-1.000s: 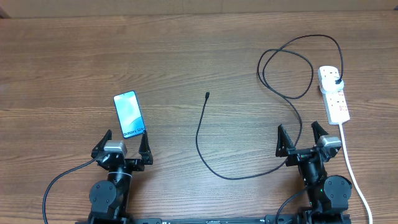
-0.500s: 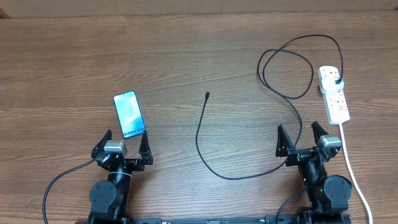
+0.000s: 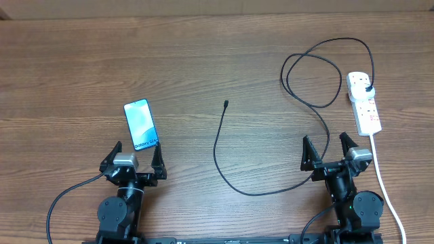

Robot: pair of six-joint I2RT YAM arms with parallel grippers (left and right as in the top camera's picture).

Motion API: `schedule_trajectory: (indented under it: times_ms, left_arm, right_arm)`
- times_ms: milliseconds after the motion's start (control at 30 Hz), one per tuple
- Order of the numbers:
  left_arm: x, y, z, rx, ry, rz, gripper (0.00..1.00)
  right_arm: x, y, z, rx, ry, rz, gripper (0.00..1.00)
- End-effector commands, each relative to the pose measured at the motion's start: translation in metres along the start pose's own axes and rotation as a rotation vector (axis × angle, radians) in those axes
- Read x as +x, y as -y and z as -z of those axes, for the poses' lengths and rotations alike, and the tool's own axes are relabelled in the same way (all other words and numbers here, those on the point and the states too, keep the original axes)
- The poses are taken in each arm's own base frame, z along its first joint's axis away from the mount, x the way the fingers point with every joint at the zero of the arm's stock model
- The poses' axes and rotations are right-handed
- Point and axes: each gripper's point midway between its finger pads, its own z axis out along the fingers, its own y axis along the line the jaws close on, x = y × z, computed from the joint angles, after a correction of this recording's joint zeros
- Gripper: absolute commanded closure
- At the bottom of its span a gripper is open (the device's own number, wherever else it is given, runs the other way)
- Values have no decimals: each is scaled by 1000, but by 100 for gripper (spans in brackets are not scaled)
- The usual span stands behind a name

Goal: Plug charger to phone and switch on socket

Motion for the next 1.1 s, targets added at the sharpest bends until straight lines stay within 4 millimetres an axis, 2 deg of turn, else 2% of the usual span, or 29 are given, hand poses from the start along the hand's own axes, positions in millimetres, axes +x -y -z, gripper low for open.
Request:
schedule_trajectory:
  times_ms: [0, 533, 867, 1067]
  left_arm:
    - [-2, -4, 0, -18, 11, -21, 0]
    - [0, 2, 0, 17, 3, 24, 0]
    - [-18, -1, 11, -18, -39, 50, 0]
    - [-43, 0, 18, -30, -78, 2, 0]
  right_arm:
    - [2, 2, 0, 3, 4, 2, 0]
    - [2, 2, 0, 4, 5, 2, 0]
    - [2, 2, 0, 4, 5, 2, 0]
    - [2, 2, 0, 4, 5, 2, 0]
